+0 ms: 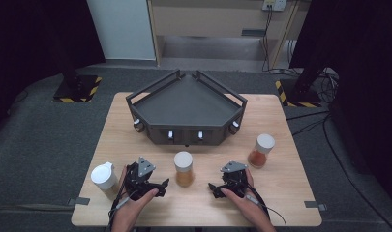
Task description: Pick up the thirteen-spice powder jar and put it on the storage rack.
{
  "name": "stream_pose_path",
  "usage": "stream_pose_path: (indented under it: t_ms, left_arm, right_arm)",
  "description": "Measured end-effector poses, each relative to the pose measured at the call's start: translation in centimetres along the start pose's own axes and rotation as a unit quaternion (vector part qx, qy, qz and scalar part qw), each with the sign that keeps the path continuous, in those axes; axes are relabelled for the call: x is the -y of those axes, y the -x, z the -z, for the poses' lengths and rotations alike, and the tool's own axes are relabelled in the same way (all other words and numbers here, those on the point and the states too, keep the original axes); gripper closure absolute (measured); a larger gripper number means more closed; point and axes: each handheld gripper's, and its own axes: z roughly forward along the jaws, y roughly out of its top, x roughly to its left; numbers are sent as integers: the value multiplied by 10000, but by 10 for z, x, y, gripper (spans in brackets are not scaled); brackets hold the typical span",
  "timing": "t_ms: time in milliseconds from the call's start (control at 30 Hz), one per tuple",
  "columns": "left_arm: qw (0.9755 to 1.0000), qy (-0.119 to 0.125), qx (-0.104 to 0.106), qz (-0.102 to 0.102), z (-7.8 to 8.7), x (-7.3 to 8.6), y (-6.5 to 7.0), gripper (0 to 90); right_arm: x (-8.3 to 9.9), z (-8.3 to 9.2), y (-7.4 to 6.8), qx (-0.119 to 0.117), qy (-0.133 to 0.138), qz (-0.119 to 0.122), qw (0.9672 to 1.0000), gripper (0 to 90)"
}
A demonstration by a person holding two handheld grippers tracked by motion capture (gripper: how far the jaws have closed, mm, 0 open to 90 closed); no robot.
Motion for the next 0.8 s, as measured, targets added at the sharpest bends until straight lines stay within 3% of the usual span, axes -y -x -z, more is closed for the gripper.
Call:
stream_pose_path:
  t_ms: [800]
  left_arm:
    - [9996,265,-59,-77,41,-15,-5,14]
  right_arm:
    - [0,0,0,-6,-3,-3,10000,7]
